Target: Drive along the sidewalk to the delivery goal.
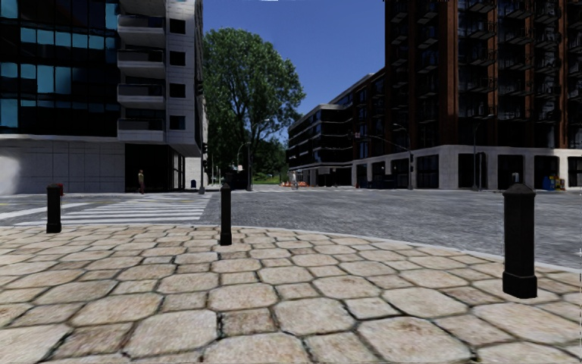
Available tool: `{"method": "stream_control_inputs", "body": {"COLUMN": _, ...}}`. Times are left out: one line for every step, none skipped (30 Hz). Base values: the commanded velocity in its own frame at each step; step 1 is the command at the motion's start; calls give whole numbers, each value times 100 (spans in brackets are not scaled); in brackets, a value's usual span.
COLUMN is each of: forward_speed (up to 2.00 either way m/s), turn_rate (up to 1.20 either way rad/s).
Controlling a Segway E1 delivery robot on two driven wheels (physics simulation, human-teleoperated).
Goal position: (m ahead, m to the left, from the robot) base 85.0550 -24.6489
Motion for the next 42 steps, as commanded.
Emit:
{"method": "stream_control_inputs", "body": {"forward_speed": 174, "turn_rate": 100}}
{"method": "stream_control_inputs", "body": {"forward_speed": 175, "turn_rate": 100}}
{"method": "stream_control_inputs", "body": {"forward_speed": 175, "turn_rate": 100}}
{"method": "stream_control_inputs", "body": {"forward_speed": 175, "turn_rate": 100}}
{"method": "stream_control_inputs", "body": {"forward_speed": 176, "turn_rate": 100}}
{"method": "stream_control_inputs", "body": {"forward_speed": 176, "turn_rate": 100}}
{"method": "stream_control_inputs", "body": {"forward_speed": 176, "turn_rate": 100}}
{"method": "stream_control_inputs", "body": {"forward_speed": 177, "turn_rate": 100}}
{"method": "stream_control_inputs", "body": {"forward_speed": 177, "turn_rate": 100}}
{"method": "stream_control_inputs", "body": {"forward_speed": 177, "turn_rate": 98}}
{"method": "stream_control_inputs", "body": {"forward_speed": 177, "turn_rate": 98}}
{"method": "stream_control_inputs", "body": {"forward_speed": 177, "turn_rate": 91}}
{"method": "stream_control_inputs", "body": {"forward_speed": 177, "turn_rate": 85}}
{"method": "stream_control_inputs", "body": {"forward_speed": 177, "turn_rate": 73}}
{"method": "stream_control_inputs", "body": {"forward_speed": 177, "turn_rate": 73}}
{"method": "stream_control_inputs", "body": {"forward_speed": 177, "turn_rate": 67}}
{"method": "stream_control_inputs", "body": {"forward_speed": 177, "turn_rate": 60}}
{"method": "stream_control_inputs", "body": {"forward_speed": 183, "turn_rate": 0}}
{"method": "stream_control_inputs", "body": {"forward_speed": 183, "turn_rate": 0}}
{"method": "stream_control_inputs", "body": {"forward_speed": 200, "turn_rate": 0}}
{"method": "stream_control_inputs", "body": {"forward_speed": 200, "turn_rate": 0}}
{"method": "stream_control_inputs", "body": {"forward_speed": 200, "turn_rate": 0}}
{"method": "stream_control_inputs", "body": {"forward_speed": 200, "turn_rate": 0}}
{"method": "stream_control_inputs", "body": {"forward_speed": 200, "turn_rate": 0}}
{"method": "stream_control_inputs", "body": {"forward_speed": 200, "turn_rate": 0}}
{"method": "stream_control_inputs", "body": {"forward_speed": 200, "turn_rate": 0}}
{"method": "stream_control_inputs", "body": {"forward_speed": 200, "turn_rate": 0}}
{"method": "stream_control_inputs", "body": {"forward_speed": 200, "turn_rate": 0}}
{"method": "stream_control_inputs", "body": {"forward_speed": 200, "turn_rate": 0}}
{"method": "stream_control_inputs", "body": {"forward_speed": 200, "turn_rate": 0}}
{"method": "stream_control_inputs", "body": {"forward_speed": 200, "turn_rate": 0}}
{"method": "stream_control_inputs", "body": {"forward_speed": 200, "turn_rate": 0}}
{"method": "stream_control_inputs", "body": {"forward_speed": 200, "turn_rate": 0}}
{"method": "stream_control_inputs", "body": {"forward_speed": 200, "turn_rate": 0}}
{"method": "stream_control_inputs", "body": {"forward_speed": 200, "turn_rate": 0}}
{"method": "stream_control_inputs", "body": {"forward_speed": 200, "turn_rate": 0}}
{"method": "stream_control_inputs", "body": {"forward_speed": 200, "turn_rate": 0}}
{"method": "stream_control_inputs", "body": {"forward_speed": 200, "turn_rate": 0}}
{"method": "stream_control_inputs", "body": {"forward_speed": 200, "turn_rate": 0}}
{"method": "stream_control_inputs", "body": {"forward_speed": 200, "turn_rate": 0}}
{"method": "stream_control_inputs", "body": {"forward_speed": 200, "turn_rate": 0}}
{"method": "stream_control_inputs", "body": {"forward_speed": 200, "turn_rate": 0}}
